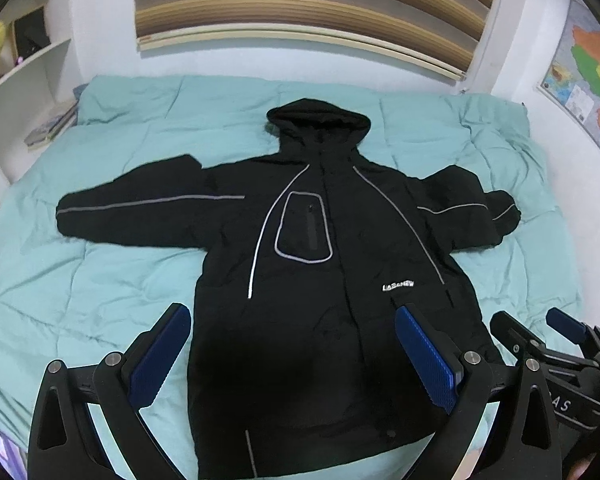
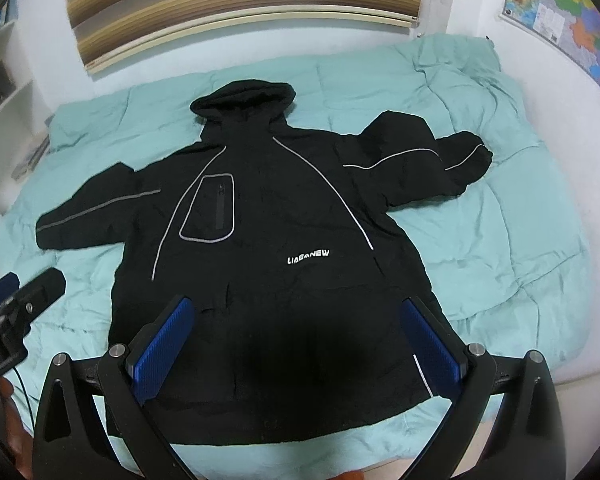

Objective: Fold large clothes
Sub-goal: 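Grasp the jacket sleeve cuff with the right gripper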

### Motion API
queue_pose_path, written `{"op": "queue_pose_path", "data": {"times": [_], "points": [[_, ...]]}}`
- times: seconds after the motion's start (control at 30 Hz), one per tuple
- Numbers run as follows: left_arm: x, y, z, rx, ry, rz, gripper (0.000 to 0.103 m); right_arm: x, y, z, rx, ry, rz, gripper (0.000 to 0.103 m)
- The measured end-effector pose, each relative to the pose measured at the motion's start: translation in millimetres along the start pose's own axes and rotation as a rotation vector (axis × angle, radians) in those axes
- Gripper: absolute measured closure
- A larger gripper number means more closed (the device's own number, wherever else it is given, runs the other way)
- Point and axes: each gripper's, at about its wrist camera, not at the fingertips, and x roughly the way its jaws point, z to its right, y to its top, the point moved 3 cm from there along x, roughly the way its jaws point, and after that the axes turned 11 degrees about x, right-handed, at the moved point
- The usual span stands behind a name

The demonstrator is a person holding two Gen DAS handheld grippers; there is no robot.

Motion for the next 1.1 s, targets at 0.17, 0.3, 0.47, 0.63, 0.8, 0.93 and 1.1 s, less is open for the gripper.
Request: {"op": "queue_pose_path", "data": {"times": [0.17,0.3,0.47,0.63,0.8,0.93,1.1], "points": [[0.3,12.7,25.7,-0.014,0.022,0.017,0.001,5.5,16.1,16.4,-0.026,0.022,0.008,0.000],[0.9,22.8,56.3,-0.024,0.028,0.035,0.001,8.5,32.1,38.4,-0.045,0.033,0.021,0.000],[11.8,31.4,103.2,-0.029,0.025,0.037,0.001,18.7,52.1,73.7,-0.063,0.033,0.021,0.000],[29.7,41.6,145.2,-0.022,0.027,0.024,0.001,37.9,70.0,106.2,-0.081,0.036,-0.004,0.000],[53.0,56.1,175.8,-0.011,0.038,0.005,0.001,61.1,86.2,135.0,-0.087,0.040,-0.023,0.000],[77.0,71.7,195.5,0.002,0.042,-0.010,0.001,84.0,106.1,162.2,-0.069,0.046,-0.034,0.000],[117.2,96.9,215.2,0.009,0.025,-0.034,0.001,109.7,145.3,208.5,-0.012,0.068,-0.005,0.000]]}}
